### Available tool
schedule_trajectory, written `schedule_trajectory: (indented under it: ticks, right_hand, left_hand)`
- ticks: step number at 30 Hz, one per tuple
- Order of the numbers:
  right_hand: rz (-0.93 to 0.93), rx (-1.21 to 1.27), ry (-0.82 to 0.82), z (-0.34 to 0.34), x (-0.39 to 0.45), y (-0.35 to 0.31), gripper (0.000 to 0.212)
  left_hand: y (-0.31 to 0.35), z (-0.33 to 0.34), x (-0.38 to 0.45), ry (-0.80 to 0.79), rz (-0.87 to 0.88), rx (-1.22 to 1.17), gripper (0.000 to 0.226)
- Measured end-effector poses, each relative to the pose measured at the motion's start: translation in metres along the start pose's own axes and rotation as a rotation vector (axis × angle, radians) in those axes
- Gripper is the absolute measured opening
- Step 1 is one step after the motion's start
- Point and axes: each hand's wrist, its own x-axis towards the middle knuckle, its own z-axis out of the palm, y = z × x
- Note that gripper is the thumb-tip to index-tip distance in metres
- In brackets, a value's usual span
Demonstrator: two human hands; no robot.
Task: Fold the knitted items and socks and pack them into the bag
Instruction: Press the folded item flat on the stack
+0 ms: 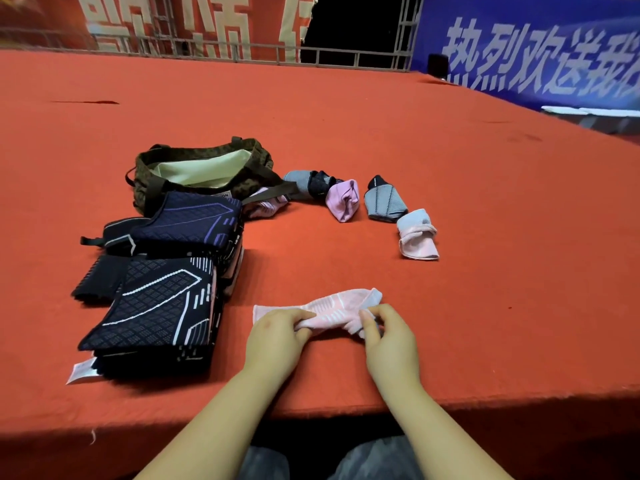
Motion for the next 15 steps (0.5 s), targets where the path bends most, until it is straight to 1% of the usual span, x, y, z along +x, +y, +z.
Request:
schedule_trajectory:
  ticks: [4, 6, 8, 11, 13, 15]
  right_hand:
    - [0.107, 0.187, 0.18, -0.034, 0.021, -0.014, 0.013]
    - [0.151, 0.227, 0.248, -0.049, 0.036, -0.011, 0.015]
    - [0.228, 0.31, 0.281, -0.056, 0.047, -0.005, 0.019]
    - [0.357, 0.478, 0.258, -0.057, 0.055, 0.004, 0.026]
    - [0.37, 0.462, 0.187, -0.056, 0.055, 0.009, 0.025]
    - [0.343, 0.368, 0.111, -0.058, 0.051, 0.007, 0.021]
  left_hand:
    - [0.0, -0.011, -0.002, 0.031, -0.077, -0.047, 0.023]
    - [0.004, -0.02, -0.008, 0.067, -0.075, -0.106, 0.02]
    - [0.012, -0.027, -0.013, 0.084, -0.041, -0.145, 0.017]
    - [0.023, -0.041, -0.015, 0.073, -0.004, -0.153, 0.015]
    - [0.026, -0.051, -0.012, 0.034, -0.005, -0.185, 0.013]
    - [0.028, -0.061, -0.009, -0.033, -0.01, -0.25, 0.009]
